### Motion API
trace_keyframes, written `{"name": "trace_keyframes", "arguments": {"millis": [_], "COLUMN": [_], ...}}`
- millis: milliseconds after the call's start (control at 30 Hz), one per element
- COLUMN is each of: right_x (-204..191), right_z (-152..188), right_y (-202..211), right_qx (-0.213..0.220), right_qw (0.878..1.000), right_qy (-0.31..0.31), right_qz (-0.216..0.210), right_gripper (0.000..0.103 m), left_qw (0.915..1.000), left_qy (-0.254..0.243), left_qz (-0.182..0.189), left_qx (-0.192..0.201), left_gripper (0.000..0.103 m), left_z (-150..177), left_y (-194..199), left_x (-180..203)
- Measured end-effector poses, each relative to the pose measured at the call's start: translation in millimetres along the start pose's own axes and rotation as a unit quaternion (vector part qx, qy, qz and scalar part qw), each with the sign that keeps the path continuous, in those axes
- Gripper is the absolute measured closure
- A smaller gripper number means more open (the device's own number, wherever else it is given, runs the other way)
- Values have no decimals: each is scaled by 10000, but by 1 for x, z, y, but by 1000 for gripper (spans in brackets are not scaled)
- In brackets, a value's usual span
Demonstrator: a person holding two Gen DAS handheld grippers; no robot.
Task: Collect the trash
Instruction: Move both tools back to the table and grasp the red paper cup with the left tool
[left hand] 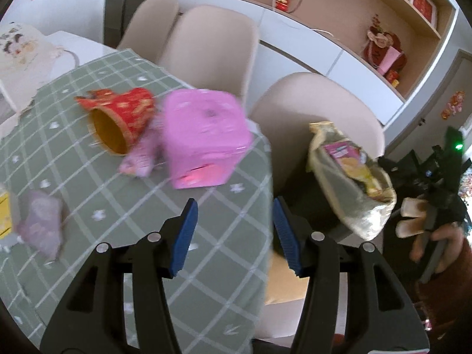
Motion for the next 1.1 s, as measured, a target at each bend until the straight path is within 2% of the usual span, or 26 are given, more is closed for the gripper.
{"name": "trace_keyframes", "arguments": {"millis": [133, 300, 433, 567, 667, 800, 933, 1100], "right_x": [-24, -79, -131, -173, -194, -202, -195, -182], "right_z": [-4, 10, 31, 53, 69, 81, 87, 92], "right_y": [17, 17, 13, 9, 5, 5, 4, -3], "right_qx": [196, 60, -94, -190, -242, -301, -342, -554], "right_qw": [9995, 9971, 9945, 9914, 9894, 9864, 9866, 9913], "right_qy": [-117, -50, 346, 793, 1165, 1412, 1502, 1125], "right_qz": [-215, -762, -984, -1025, -837, -787, -542, -405], "right_gripper": [63, 63, 63, 63, 63, 63, 63, 63], "left_qw": [9992, 9954, 9925, 9887, 9854, 9813, 9895, 9958], "left_qy": [55, 262, 379, 911, 1206, 1431, 1092, 508], "left_qz": [-388, -878, -1118, -1178, -1189, -1277, -927, -641], "left_qx": [109, 263, 331, 193, 159, 126, 173, 405], "left_gripper": [53, 53, 53, 53, 53, 53, 53, 53], "left_z": [8, 19, 27, 37, 41, 42, 28, -9], "left_y": [18, 48, 63, 68, 64, 52, 40, 21], "left_x": [-44, -111, -154, -187, -194, -197, -177, -159]}}
Point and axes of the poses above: each gripper's, at about its wrist camera, not at the fingertips, and y roughly against the way its jaws point, x to its right, z to its underside, the point moved 6 cm from there along -y, roughly the way its jaws point, and after that the axes turned 15 degrees about x, right-handed, at the moved point
